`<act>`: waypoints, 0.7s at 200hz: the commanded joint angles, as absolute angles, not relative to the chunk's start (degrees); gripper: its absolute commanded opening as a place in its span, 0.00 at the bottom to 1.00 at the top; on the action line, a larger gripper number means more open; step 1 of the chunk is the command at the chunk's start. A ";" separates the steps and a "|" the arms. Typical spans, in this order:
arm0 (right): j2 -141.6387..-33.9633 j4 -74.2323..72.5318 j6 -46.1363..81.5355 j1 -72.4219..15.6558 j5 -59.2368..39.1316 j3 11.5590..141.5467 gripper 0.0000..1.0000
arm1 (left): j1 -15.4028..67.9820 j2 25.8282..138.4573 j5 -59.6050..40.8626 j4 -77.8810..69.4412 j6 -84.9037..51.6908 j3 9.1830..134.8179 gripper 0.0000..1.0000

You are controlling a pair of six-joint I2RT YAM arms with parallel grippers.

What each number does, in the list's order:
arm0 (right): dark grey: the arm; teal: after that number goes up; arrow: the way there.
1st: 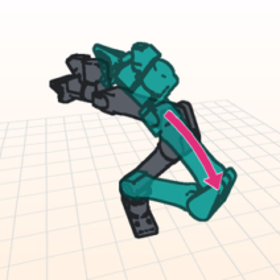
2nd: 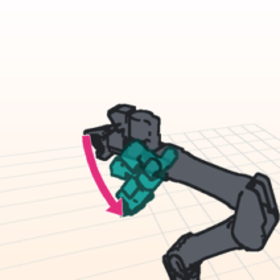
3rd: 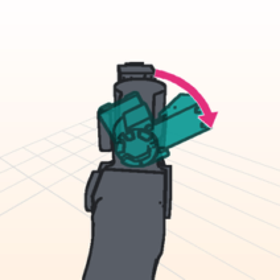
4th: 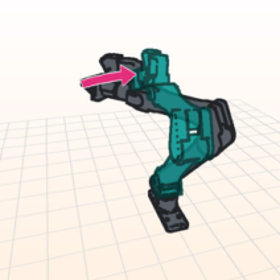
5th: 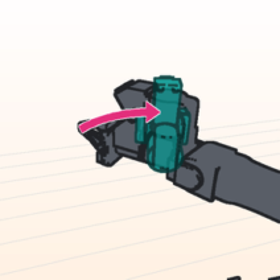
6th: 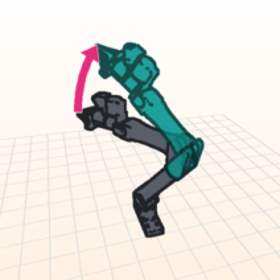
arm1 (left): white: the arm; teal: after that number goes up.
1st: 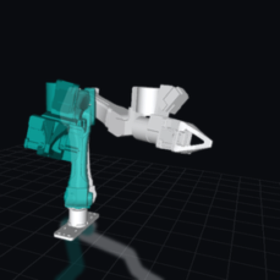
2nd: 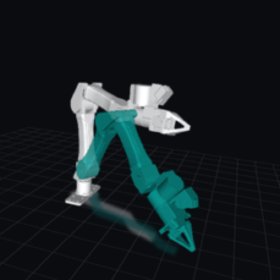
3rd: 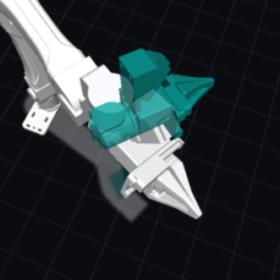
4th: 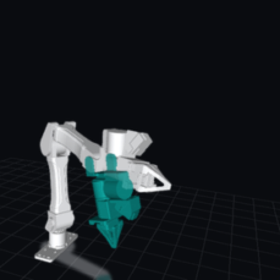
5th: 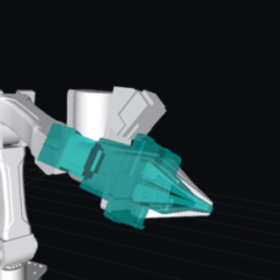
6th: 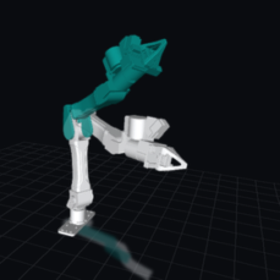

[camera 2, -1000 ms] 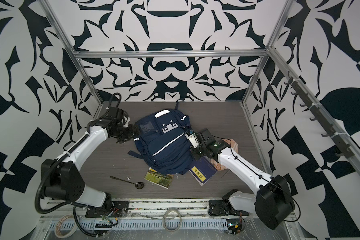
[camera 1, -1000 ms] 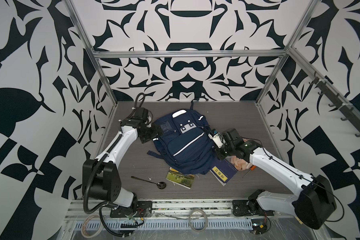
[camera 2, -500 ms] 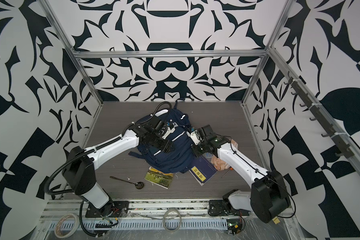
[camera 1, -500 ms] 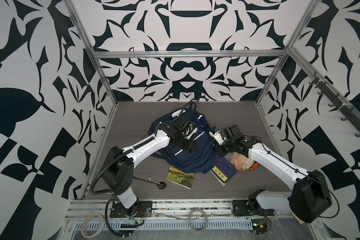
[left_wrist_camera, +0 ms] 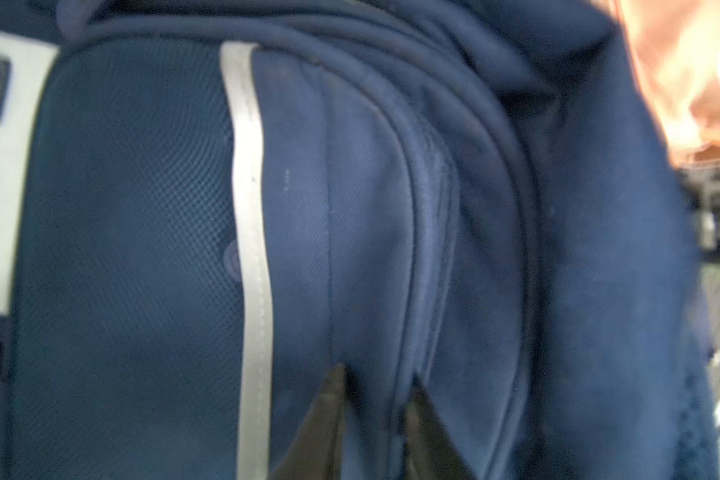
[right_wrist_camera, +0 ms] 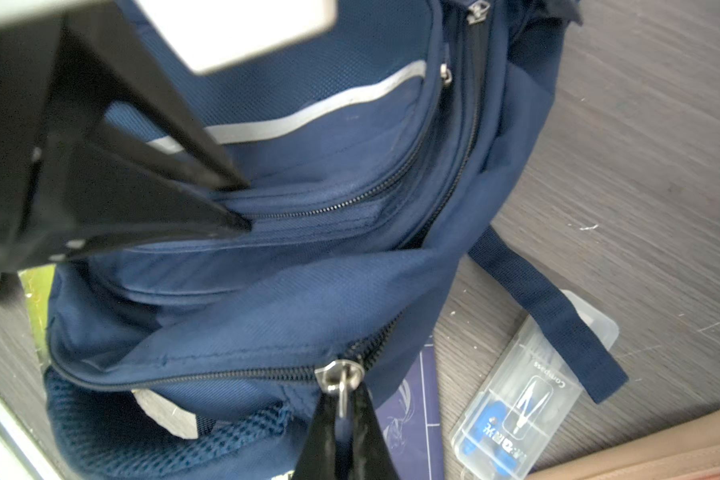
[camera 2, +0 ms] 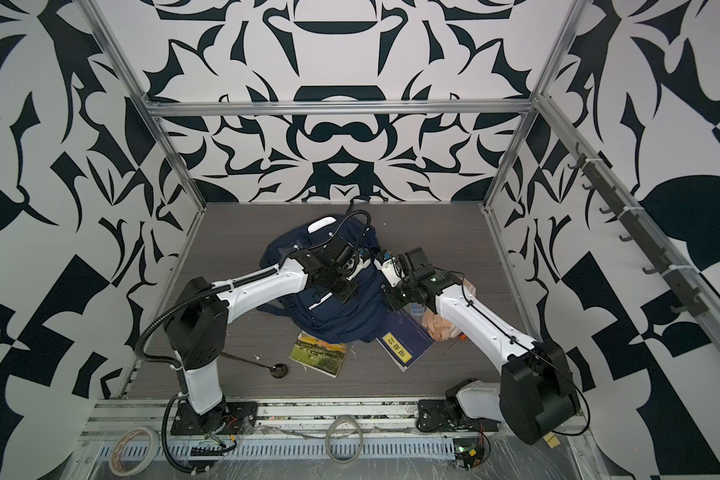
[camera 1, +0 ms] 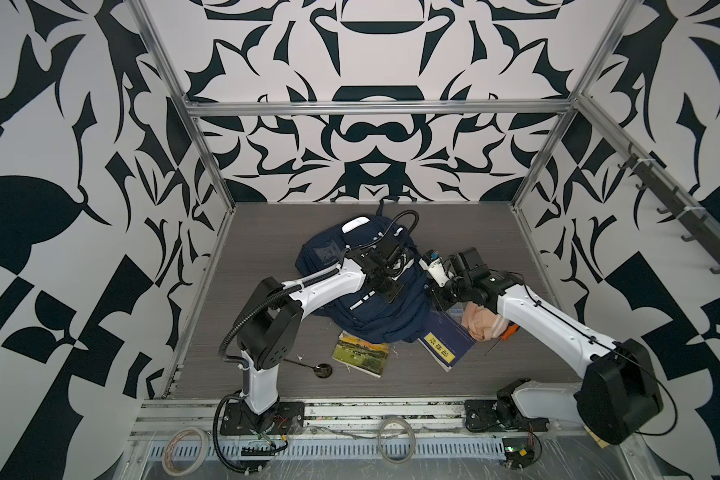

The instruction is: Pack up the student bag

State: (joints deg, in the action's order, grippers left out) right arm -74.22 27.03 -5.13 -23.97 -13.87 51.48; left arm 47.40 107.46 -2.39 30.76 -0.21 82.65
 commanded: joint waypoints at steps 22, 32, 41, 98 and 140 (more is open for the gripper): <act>-72.89 23.82 -4.90 -23.19 -15.56 54.15 0.00 | 46.45 109.00 -4.00 29.70 -2.41 85.38 0.00; -73.08 25.33 -5.47 -23.15 -14.84 54.38 0.00 | 45.87 108.76 -6.63 30.35 -4.95 86.93 0.00; -72.97 26.36 -6.54 -23.55 -14.48 54.58 0.00 | 45.10 108.48 -8.03 31.05 -8.46 88.51 0.00; -66.69 32.42 -11.86 -32.55 -5.10 54.44 0.00 | 38.33 112.16 -14.56 41.72 -28.24 104.35 0.00; -68.36 34.40 -9.63 -45.30 4.33 56.93 0.00 | 35.56 114.16 -20.26 39.24 -37.50 108.30 0.00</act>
